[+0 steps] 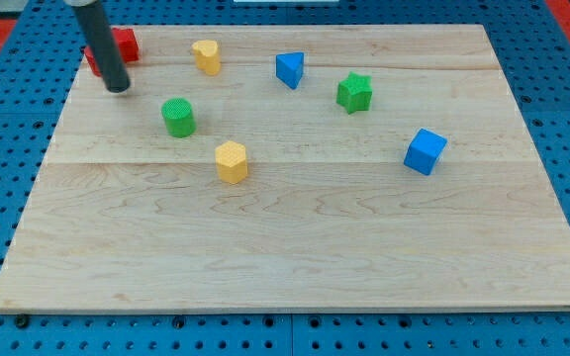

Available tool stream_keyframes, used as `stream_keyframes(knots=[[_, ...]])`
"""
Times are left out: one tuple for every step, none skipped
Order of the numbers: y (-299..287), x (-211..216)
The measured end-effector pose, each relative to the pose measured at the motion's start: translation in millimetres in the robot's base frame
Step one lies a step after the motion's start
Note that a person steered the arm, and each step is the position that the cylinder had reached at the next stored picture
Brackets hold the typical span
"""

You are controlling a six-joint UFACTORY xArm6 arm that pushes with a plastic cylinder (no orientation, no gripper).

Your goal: Push the blue triangle diagonal to the top left of the green star

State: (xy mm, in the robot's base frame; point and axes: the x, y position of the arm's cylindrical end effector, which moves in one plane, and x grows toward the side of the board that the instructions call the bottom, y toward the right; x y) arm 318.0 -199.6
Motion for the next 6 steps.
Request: stream_keyframes(knots=[[89, 0], [169, -5], [219, -30], [245, -39], [275, -47], [261, -84]])
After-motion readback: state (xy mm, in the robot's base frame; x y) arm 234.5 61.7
